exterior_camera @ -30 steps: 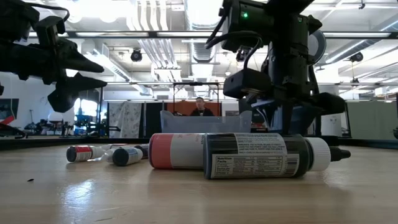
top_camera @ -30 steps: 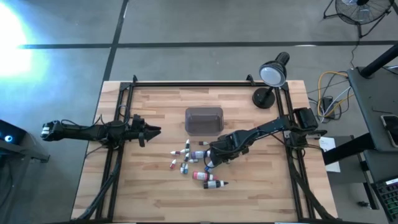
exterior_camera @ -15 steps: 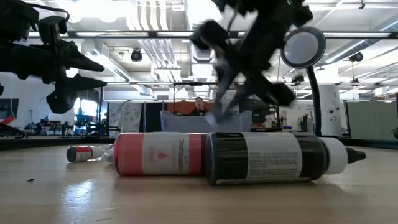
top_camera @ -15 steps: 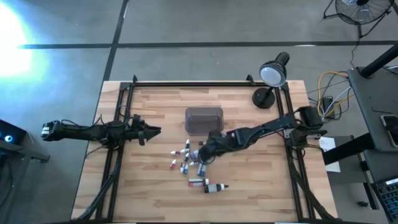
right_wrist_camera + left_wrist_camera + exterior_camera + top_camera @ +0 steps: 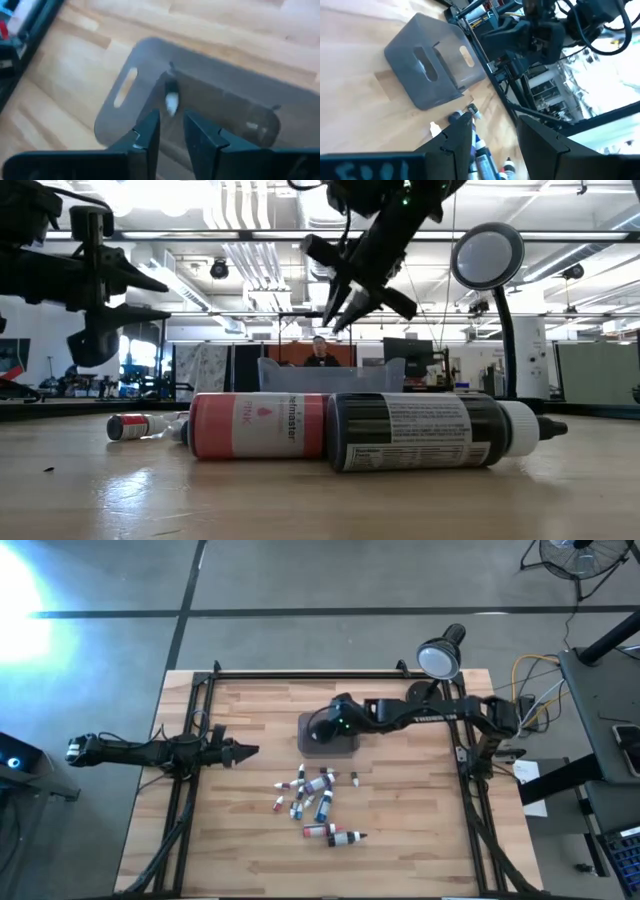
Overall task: Pick & Place food coloring
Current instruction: Put the small dark green food coloring bottle into the bin
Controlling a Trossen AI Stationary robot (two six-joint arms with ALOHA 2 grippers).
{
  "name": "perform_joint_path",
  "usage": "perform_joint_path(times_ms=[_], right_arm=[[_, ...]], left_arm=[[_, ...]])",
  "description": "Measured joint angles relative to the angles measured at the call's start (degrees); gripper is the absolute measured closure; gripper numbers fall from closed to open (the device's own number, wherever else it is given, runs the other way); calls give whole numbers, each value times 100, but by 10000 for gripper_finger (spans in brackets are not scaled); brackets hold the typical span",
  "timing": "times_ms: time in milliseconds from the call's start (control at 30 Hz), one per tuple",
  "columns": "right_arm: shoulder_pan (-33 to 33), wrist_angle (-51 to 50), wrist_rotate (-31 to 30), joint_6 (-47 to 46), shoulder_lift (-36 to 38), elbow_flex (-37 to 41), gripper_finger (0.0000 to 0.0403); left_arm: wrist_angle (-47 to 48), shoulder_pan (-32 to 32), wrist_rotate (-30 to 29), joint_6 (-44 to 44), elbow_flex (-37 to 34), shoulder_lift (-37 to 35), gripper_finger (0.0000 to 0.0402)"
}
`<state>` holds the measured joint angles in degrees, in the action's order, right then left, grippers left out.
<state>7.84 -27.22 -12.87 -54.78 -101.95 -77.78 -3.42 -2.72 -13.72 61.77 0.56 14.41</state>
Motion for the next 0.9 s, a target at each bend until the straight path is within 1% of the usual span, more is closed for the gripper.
perform_joint_path(times_ms=[67,200,267,333,400,500,600,700,900], right_arm=[[5,-45,68,183,22,-9,297],[-279,-344,-105,755,148,-11,270],[-490,-731,-100,872,192,-13,260],[-726,-1326,-31,800,195,-13,253],[-991,-1961,56,485,173,-4,246],[-1387,-2537,201,-437,168,69,237],[-1694,-2445,402,-1287,160,203,224],[-1802,-2297,539,-2009,3,289,206],[-1780,-2335,933,-2885,-584,315,179]], left_arm=[[-3,0,10,109,0,0,271],[-17,0,26,29,0,0,271],[-11,0,34,-71,0,0,271],[32,0,68,-103,2,0,271],[95,0,97,-104,7,-2,271],[136,0,127,-146,13,33,271],[150,0,128,-181,13,71,271],[173,0,127,-236,13,124,271],[162,0,127,-249,13,217,271]])
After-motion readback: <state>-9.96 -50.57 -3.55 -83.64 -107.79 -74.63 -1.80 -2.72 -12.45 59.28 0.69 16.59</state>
